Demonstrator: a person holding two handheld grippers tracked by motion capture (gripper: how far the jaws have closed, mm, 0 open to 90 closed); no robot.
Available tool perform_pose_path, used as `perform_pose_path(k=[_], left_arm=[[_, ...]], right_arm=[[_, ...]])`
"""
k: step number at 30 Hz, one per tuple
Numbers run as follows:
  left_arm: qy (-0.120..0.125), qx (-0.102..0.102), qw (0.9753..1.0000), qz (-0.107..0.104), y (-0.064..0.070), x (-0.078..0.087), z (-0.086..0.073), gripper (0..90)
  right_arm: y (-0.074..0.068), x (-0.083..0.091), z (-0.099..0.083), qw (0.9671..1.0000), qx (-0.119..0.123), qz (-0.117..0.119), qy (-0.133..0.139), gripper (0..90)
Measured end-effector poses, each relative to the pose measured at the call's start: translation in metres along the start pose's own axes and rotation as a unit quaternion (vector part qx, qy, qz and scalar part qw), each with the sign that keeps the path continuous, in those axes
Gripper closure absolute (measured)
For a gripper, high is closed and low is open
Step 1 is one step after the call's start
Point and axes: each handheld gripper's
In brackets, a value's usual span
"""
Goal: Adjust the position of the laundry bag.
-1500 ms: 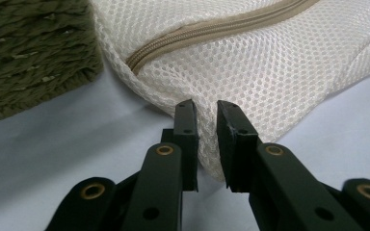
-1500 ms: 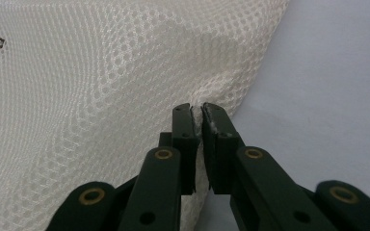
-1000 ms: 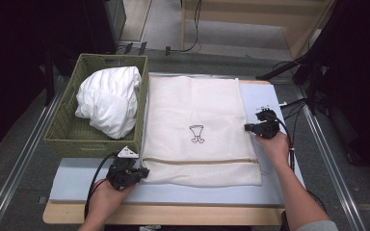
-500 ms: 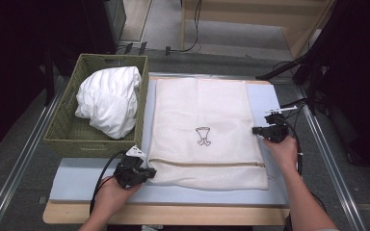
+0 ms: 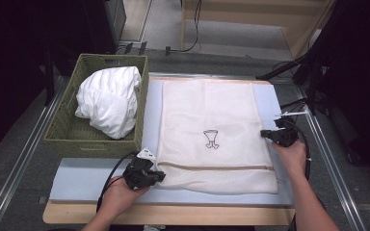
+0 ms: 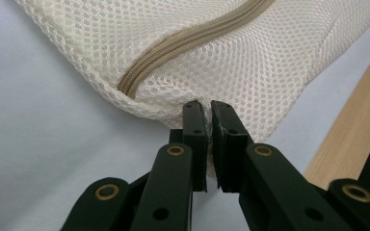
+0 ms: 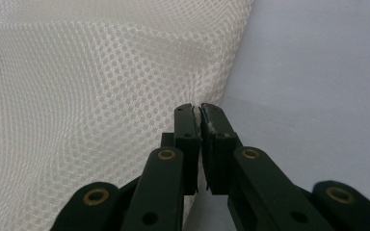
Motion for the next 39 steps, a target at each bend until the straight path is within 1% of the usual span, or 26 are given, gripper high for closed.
perform_pose_path(k=[3,7,8,14,16,18,20,21,22,23,25,26,28,33,34,35,36,39], left_arm=[[-0.001,0.0,1.0,-0.003,0.0,0.0,0.0,86.0],[-0.003,0.006,0.9999,-0.011,0.0,0.0,0.0,85.7],[-0.002,0.006,0.9999,-0.011,0.0,-0.001,0.0,85.5],[-0.001,0.003,0.9999,-0.015,-0.003,0.004,0.001,83.0],[-0.001,-0.004,0.9999,-0.012,-0.003,0.006,0.001,78.7],[0.005,-0.01,0.9998,-0.014,-0.002,0.009,0.001,75.2],[0.012,-0.016,0.9997,-0.015,-0.002,0.013,0.002,68.7],[0.018,-0.014,0.9996,-0.017,-0.003,0.015,0.002,66.5],[0.022,-0.015,0.9995,-0.019,-0.003,0.016,0.002,63.4],[0.026,-0.015,0.9993,-0.022,-0.004,0.017,0.002,60.2],[0.027,-0.01,0.9992,-0.029,-0.007,0.018,0.002,52.6],[0.027,-0.009,0.9992,-0.029,-0.007,0.018,0.002,48.8],[0.032,-0.005,0.999,-0.031,-0.009,0.019,0.003,44.5],[0.037,-0.004,0.9988,-0.033,-0.01,0.021,0.004,40.2],[0.038,-0.001,0.9987,-0.034,-0.01,0.021,0.004,39.6],[0.042,0.003,0.9985,-0.035,-0.01,0.021,0.005,38.4],[0.042,0.004,0.9985,-0.035,-0.01,0.021,0.005,37.2],[0.046,0.003,0.9983,-0.036,-0.01,0.021,0.006,35.8]], right_arm=[[0.002,0.001,-0.001,1.0,-0.003,0.001,0.0,86.6],[0.002,-0.001,0.0,1.0,-0.001,0.0,-0.003,85.8],[0.002,-0.002,-0.001,1.0,0.001,0.0,-0.003,85.6],[0.003,-0.001,-0.001,1.0,-0.003,0.002,-0.003,83.2],[0.004,-0.002,-0.002,1.0,-0.004,0.006,-0.004,79.8],[0.004,-0.003,-0.002,0.9999,-0.005,0.008,-0.01,76.3],[0.005,-0.004,-0.002,0.9999,-0.004,0.009,-0.01,71.1],[0.005,-0.004,-0.003,0.9999,-0.005,0.009,-0.007,70.0],[0.005,-0.002,-0.002,0.9999,-0.004,0.011,-0.004,66.2],[0.005,-0.002,-0.002,0.9999,-0.005,0.012,0.0,64.4],[0.004,0.0,-0.002,0.9999,-0.003,0.015,0.005,60.3],[0.003,0.001,-0.001,0.9999,0.0,0.015,0.007,58.7],[0.002,0.002,-0.001,0.9997,0.003,0.02,0.012,57.1],[-0.002,0.005,-0.001,0.9992,0.008,0.034,0.018,54.5],[-0.003,0.006,-0.001,0.9991,0.013,0.035,0.022,54.0],[-0.004,0.007,-0.001,0.9988,0.012,0.04,0.027,53.9],[-0.005,0.009,-0.001,0.9987,0.019,0.037,0.029,54.0],[-0.009,0.013,0.0,0.9983,0.026,0.04,0.033,54.0]])
Point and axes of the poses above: each handheld gripper's, and its own axes: x roughly backward along the jaws, z roughly out of its top, y roughly to its right, and after that the axes turned 3 degrees about x, right-handed
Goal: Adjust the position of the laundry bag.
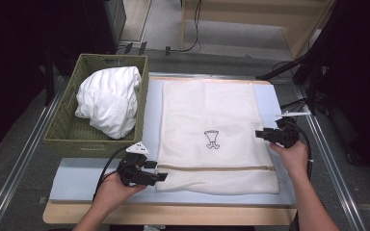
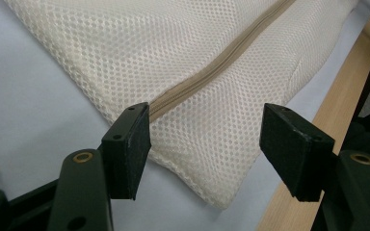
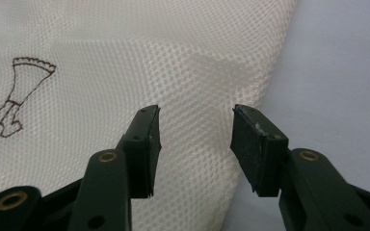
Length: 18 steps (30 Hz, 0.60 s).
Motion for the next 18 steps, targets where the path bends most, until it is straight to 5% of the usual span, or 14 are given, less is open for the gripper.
perform_pose_path(k=[18], left_arm=[[-0.008,-0.024,0.9996,-0.015,0.007,-0.005,0.01,35.6]], right_arm=[[-0.019,0.026,-0.021,0.9993,0.024,0.029,0.002,51.2]])
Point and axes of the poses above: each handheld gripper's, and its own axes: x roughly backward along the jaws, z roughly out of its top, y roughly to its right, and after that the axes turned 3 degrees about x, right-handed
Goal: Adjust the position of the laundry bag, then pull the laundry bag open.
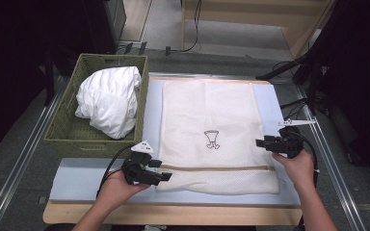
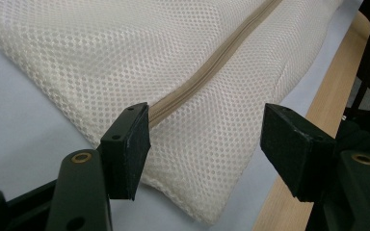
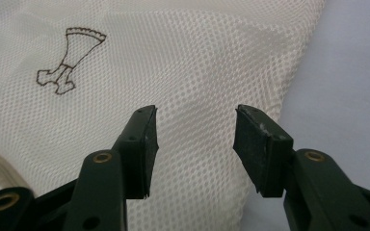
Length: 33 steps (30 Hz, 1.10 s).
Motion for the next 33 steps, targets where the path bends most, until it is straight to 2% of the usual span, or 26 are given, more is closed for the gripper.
perform_pose_path(k=[6,9,12,25,33], left_arm=[[-0.001,-0.01,0.9999,-0.006,0.002,-0.004,0.005,35.8],[0.002,-0.007,0.9996,-0.028,0.004,-0.005,0.008,35.9],[0.004,-0.016,0.9993,-0.035,0.007,-0.007,0.01,36.0],[-0.006,-0.036,0.9986,-0.037,0.008,-0.017,0.02,36.6],[-0.005,-0.041,0.9983,-0.042,0.01,-0.022,0.025,36.6]], right_arm=[[-0.006,0.014,-0.011,1.0,0.007,-0.002,0.001,51.5],[-0.008,0.018,-0.016,0.9999,0.009,-0.006,-0.003,51.5],[-0.009,0.023,-0.02,0.9999,0.01,-0.01,-0.005,51.7],[-0.01,0.04,-0.041,0.9997,-0.002,-0.021,-0.01,53.7],[-0.006,0.048,-0.051,0.9994,-0.012,-0.03,-0.009,56.7]])
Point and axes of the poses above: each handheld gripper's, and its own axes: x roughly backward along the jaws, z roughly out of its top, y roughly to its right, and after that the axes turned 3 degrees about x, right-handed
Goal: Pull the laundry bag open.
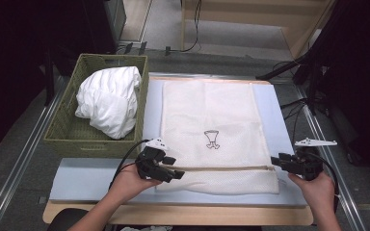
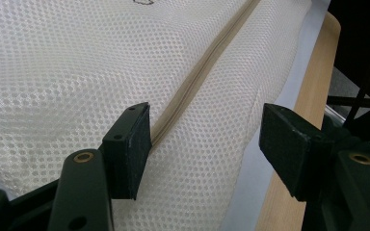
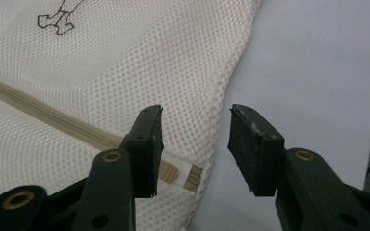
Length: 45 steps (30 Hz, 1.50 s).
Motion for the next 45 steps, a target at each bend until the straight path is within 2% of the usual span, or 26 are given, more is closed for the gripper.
perform_pose_path(k=[7,10,15,17,20,26,32,38,42,45], left_arm=[[0.003,-0.002,1.0,-0.001,0.0,-0.001,0.002,36.8],[0.004,-0.001,1.0,0.0,0.0,-0.001,0.003,37.1],[0.006,-0.005,1.0,-0.001,0.001,-0.002,0.004,37.2],[0.007,-0.007,1.0,-0.001,0.001,-0.003,0.004,37.2],[0.004,-0.011,0.9999,0.003,0.001,-0.003,0.005,37.3],[0.008,-0.013,0.9999,0.006,0.001,-0.004,0.005,37.3],[0.008,-0.014,0.9998,0.007,0.002,-0.004,0.005,37.3],[0.008,-0.016,0.9998,0.008,0.002,-0.004,0.005,37.3],[0.007,-0.016,0.9998,0.007,0.002,-0.005,0.005,37.3],[0.007,-0.016,0.9998,0.006,0.002,-0.005,0.005,37.3]], right_arm=[[0.0,-0.001,-0.004,1.0,-0.003,-0.001,-0.007,58.8],[0.0,-0.003,-0.005,0.9999,-0.006,-0.001,-0.01,62.7],[0.003,-0.005,-0.006,0.9995,-0.027,0.013,-0.014,83.3],[0.004,-0.006,-0.006,0.9994,-0.027,0.015,-0.016,89.7],[0.006,-0.009,-0.005,0.9993,-0.029,0.02,-0.014,90.0],[0.008,-0.018,-0.007,0.9986,-0.023,0.026,-0.039,90.0],[0.009,-0.022,-0.008,0.9979,-0.026,0.037,-0.046,90.0],[0.007,-0.02,-0.01,0.9974,-0.026,0.043,-0.053,90.0],[0.005,-0.018,-0.011,0.9965,-0.03,0.057,-0.053,90.0],[0.002,-0.015,-0.01,0.9968,-0.024,0.053,-0.054,90.0]])
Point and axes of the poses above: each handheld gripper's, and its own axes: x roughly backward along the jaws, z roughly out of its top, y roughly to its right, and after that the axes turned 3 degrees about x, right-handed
